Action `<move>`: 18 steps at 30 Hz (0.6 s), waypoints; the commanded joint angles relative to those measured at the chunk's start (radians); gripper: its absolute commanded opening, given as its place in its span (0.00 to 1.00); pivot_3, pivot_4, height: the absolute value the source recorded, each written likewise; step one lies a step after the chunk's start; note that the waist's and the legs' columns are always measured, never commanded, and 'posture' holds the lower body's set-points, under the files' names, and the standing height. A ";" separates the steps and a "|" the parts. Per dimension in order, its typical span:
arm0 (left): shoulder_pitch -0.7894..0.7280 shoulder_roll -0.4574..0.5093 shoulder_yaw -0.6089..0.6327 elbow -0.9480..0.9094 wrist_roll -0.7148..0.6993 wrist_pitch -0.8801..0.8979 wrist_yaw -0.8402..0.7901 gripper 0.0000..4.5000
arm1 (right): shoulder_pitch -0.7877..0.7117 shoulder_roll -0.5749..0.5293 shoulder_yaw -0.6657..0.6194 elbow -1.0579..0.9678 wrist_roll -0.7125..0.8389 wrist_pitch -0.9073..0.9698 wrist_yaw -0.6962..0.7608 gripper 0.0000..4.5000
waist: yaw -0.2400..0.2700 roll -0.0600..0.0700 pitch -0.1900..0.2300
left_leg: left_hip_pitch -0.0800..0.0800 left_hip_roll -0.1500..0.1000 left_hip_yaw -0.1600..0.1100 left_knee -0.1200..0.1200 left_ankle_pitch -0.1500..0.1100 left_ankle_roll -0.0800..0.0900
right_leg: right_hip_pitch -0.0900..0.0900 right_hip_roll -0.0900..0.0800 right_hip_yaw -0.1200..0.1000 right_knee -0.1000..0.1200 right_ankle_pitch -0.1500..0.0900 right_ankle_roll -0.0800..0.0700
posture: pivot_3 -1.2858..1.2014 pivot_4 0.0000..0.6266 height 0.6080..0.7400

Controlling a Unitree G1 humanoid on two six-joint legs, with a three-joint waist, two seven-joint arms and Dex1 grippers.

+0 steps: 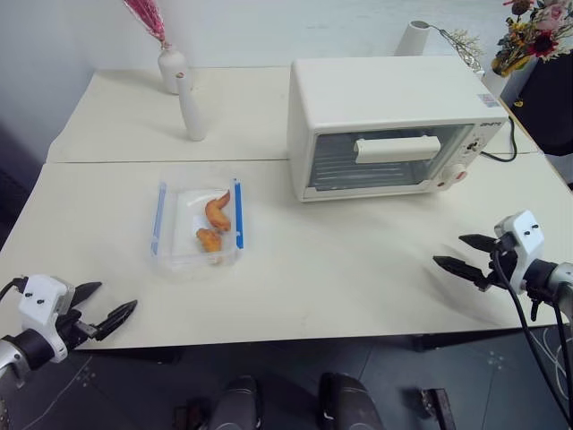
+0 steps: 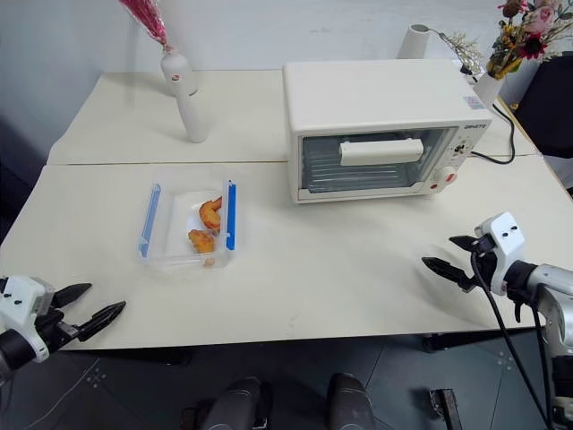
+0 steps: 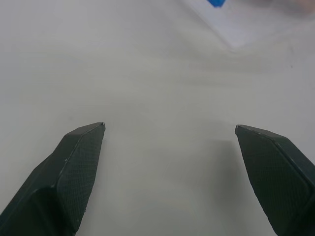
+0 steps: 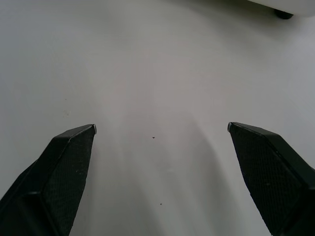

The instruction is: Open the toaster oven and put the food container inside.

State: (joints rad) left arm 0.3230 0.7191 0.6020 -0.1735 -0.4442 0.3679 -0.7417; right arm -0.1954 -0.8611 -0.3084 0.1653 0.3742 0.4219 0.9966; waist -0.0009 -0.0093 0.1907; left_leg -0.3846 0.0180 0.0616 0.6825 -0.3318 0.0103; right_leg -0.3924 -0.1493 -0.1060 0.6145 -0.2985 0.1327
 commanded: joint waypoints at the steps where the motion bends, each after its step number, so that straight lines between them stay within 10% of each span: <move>1: -0.005 0.014 0.012 0.006 0.017 -0.009 0.010 1.00 | -0.016 -0.022 -0.006 -0.025 0.002 -0.010 0.001 0.99 | 0.000 0.000 0.000 | 0.000 0.000 0.000 0.000 0.000 0.000 | 0.000 0.000 0.000 0.001 0.000 0.000 | 0.52 0.24 1.00; 18: -0.030 0.027 0.025 -0.067 -0.056 0.112 0.013 1.00 | -0.070 -0.022 0.014 -0.026 0.005 0.033 0.007 0.99 | 0.000 0.000 0.000 | 0.000 0.000 0.002 0.000 0.000 0.000 | -0.001 0.000 0.001 0.002 0.000 0.000 | 0.52 0.24 1.00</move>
State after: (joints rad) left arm 0.3019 0.7216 0.5847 -0.1923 -0.4616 0.4589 -0.7148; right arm -0.2396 -0.8611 -0.2791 0.1605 0.3735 0.4574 1.0093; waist -0.0014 -0.0093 0.1907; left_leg -0.3846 0.0182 0.0631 0.6823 -0.3320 0.0101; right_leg -0.3935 -0.1493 -0.1049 0.6164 -0.2985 0.1327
